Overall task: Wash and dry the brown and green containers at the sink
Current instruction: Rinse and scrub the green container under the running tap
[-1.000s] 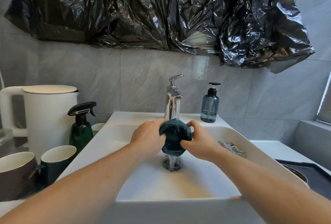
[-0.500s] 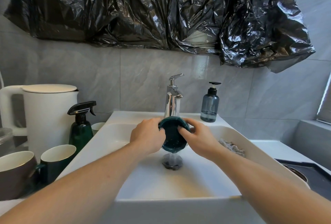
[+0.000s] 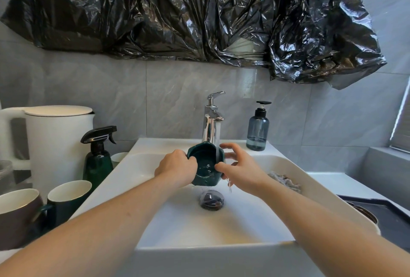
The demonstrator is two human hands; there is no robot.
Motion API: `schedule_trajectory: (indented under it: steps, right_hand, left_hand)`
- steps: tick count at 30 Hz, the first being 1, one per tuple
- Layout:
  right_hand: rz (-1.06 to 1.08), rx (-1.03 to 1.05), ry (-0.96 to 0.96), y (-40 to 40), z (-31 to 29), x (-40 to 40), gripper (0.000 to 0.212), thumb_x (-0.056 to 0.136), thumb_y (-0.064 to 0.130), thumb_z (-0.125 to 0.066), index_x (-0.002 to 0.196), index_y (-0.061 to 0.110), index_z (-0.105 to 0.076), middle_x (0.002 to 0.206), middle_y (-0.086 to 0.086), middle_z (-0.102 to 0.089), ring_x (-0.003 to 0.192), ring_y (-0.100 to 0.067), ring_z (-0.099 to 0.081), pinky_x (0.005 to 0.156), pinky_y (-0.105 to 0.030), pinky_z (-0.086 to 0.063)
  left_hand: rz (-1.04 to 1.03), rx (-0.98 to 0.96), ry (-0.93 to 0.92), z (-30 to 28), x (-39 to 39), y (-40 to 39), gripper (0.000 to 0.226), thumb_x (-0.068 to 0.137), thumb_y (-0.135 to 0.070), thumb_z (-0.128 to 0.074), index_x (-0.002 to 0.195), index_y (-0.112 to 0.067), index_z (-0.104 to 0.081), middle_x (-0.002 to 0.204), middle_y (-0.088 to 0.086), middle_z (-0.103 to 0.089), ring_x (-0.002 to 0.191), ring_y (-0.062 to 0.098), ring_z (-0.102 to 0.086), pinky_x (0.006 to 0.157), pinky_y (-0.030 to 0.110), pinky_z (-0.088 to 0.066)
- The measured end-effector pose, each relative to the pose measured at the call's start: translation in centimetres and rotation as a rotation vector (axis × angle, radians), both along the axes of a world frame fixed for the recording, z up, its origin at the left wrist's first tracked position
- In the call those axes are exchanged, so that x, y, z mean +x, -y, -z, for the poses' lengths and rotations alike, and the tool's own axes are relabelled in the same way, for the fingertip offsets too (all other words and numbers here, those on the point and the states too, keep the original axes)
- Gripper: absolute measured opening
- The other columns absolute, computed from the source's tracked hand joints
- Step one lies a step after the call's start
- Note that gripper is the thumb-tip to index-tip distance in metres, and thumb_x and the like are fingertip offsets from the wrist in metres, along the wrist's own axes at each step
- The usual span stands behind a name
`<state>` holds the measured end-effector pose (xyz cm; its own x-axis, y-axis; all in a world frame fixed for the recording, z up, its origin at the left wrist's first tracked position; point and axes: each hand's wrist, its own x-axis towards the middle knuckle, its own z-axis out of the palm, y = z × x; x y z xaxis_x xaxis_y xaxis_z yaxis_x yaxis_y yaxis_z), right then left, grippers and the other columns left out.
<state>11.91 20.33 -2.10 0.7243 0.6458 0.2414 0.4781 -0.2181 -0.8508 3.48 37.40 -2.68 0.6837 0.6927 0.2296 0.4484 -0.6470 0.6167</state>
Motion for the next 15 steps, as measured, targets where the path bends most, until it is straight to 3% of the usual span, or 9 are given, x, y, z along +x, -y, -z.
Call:
schedule_trajectory:
  steps: [4, 9, 12, 15]
  right_hand:
    - [-0.017, -0.069, -0.031, -0.3, 0.1, 0.1, 0.049, 0.101, 0.030, -0.061, 0.147, 0.029, -0.044, 0.129, -0.005, -0.065, 0.092, -0.020, -0.068, 0.062, -0.023, -0.057]
    - [-0.015, -0.145, -0.062, -0.3, 0.1, -0.1, 0.040, 0.109, 0.040, -0.040, 0.148, 0.032, -0.044, 0.101, -0.004, -0.066, 0.068, -0.019, -0.066, 0.052, -0.022, -0.050]
    - [0.061, -0.146, -0.036, -0.1, 0.1, 0.3, 0.034, 0.108, 0.037, -0.037, 0.133, 0.027, -0.056, 0.093, -0.007, -0.067, 0.065, -0.020, -0.060, 0.052, -0.026, -0.047]
    - [0.134, -0.108, -0.050, 0.3, 0.0, 0.5, 0.026, 0.107, 0.034, -0.038, 0.114, 0.022, -0.061, 0.078, -0.001, -0.061, 0.064, -0.018, -0.053, 0.047, -0.021, -0.041]
  left_hand:
    - [-0.025, -0.010, 0.007, -0.1, 0.1, 0.0, 0.031, 0.100, -0.036, -0.045, 0.097, -0.015, -0.069, 0.095, 0.007, -0.071, 0.092, 0.033, -0.065, 0.077, 0.035, -0.051]
    - [0.042, -0.102, 0.046, 0.0, 0.2, 0.4, 0.038, 0.098, -0.040, -0.043, 0.088, -0.013, -0.069, 0.079, 0.006, -0.076, 0.089, 0.029, -0.068, 0.082, 0.037, -0.057]
    - [0.142, -0.168, 0.055, 0.0, 0.0, 1.0, 0.042, 0.102, -0.044, -0.040, 0.094, -0.015, -0.069, 0.066, 0.002, -0.077, 0.086, 0.020, -0.071, 0.081, 0.034, -0.056]
    - [0.212, -0.093, 0.031, -0.1, -0.2, 1.6, 0.044, 0.099, -0.046, -0.038, 0.092, -0.016, -0.070, 0.066, -0.002, -0.077, 0.085, 0.017, -0.071, 0.088, 0.035, -0.058]
